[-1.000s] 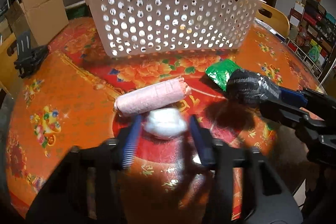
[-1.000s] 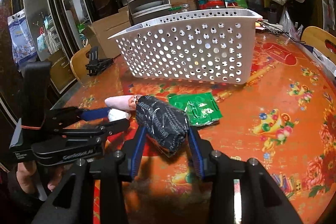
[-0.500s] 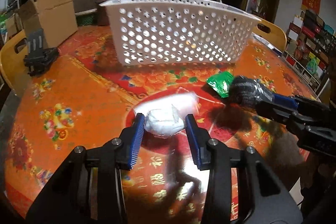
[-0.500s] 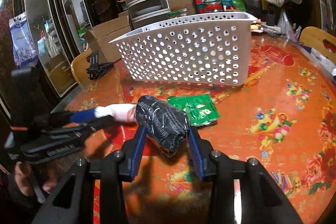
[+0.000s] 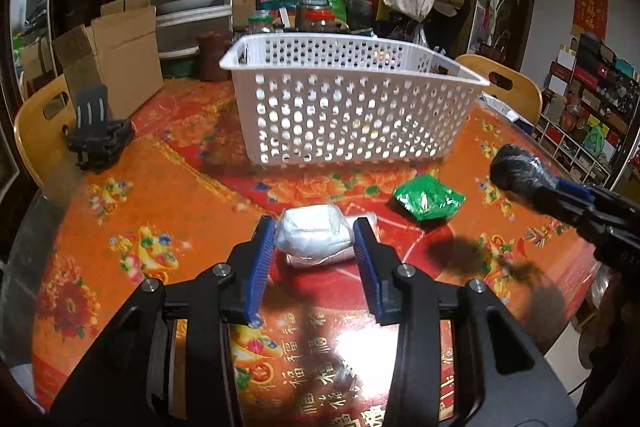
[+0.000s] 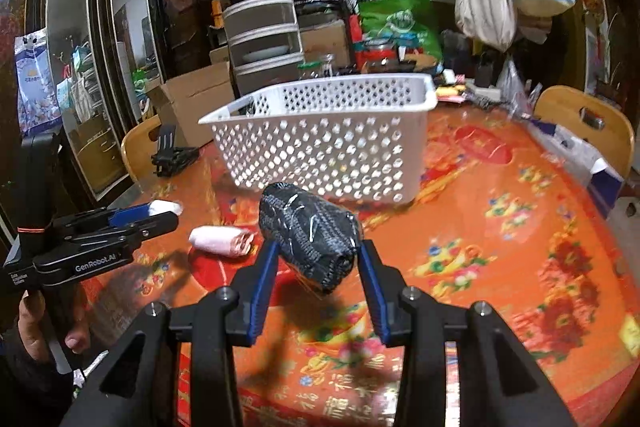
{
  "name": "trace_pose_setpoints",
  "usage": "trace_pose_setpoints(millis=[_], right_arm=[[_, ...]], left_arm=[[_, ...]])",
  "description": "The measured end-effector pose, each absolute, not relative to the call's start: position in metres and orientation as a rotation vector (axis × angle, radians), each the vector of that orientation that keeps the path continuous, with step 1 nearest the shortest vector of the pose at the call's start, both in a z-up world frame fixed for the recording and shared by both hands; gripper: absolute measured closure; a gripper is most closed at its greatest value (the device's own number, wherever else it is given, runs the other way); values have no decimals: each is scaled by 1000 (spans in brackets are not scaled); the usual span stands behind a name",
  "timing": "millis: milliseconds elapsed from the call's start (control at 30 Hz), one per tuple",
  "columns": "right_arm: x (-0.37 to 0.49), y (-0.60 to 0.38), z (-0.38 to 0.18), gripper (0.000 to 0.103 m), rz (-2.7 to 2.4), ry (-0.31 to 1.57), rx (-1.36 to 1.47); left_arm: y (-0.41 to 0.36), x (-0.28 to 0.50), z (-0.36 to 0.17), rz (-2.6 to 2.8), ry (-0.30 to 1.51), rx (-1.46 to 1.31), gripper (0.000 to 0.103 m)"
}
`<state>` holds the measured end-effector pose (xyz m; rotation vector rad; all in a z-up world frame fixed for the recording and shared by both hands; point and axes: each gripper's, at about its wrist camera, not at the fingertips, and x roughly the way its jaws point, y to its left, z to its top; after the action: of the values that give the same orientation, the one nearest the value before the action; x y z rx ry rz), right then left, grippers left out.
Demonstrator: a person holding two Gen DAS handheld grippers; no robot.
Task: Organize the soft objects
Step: 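Carry the white item and black bag into the basket with both tools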
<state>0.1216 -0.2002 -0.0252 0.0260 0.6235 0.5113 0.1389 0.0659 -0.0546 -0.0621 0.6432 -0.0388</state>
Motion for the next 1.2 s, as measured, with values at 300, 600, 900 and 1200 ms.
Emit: trace_pose_setpoints(millis=[300, 600, 900, 1200], right_arm=[[124, -213, 3, 63, 470, 585, 26], [138, -224, 30, 63, 443, 564, 22], [150, -217, 52, 63, 442, 552, -24], [183, -206, 77, 63, 464, 568, -45]], left_arm=[[62, 133, -16, -43, 587, -17, 66], [74, 145, 31, -7, 539, 12, 66], [80, 163, 58, -20, 539, 0, 66], [66, 201, 93, -44, 536, 8, 66]])
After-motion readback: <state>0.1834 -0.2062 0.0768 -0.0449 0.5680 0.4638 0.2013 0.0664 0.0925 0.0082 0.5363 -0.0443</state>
